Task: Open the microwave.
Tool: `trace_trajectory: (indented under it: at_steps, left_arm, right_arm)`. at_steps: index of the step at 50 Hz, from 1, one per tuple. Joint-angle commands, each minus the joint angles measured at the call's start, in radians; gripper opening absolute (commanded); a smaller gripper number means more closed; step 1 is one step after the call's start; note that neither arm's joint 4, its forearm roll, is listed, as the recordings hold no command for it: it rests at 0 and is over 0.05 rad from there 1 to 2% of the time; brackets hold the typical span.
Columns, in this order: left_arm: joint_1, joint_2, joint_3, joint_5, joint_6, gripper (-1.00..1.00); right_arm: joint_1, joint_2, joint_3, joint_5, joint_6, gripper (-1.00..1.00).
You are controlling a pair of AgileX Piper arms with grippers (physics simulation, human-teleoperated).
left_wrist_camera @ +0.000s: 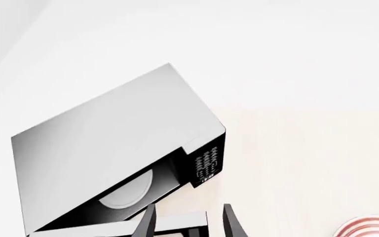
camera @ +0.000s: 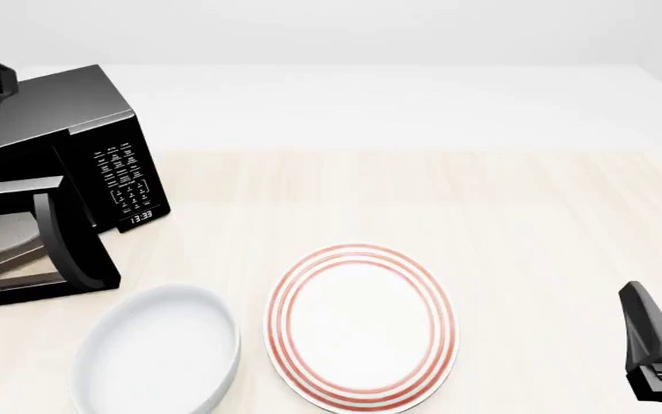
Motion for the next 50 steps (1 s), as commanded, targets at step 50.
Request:
trace_trajectory:
  at_steps: [50]
  left_arm:
    - [0.072,0.253,-0.005,-0.082,0.007,1.00]
  right_arm:
    - [0.000,0.000,0.000,0.000,0.000,1.00]
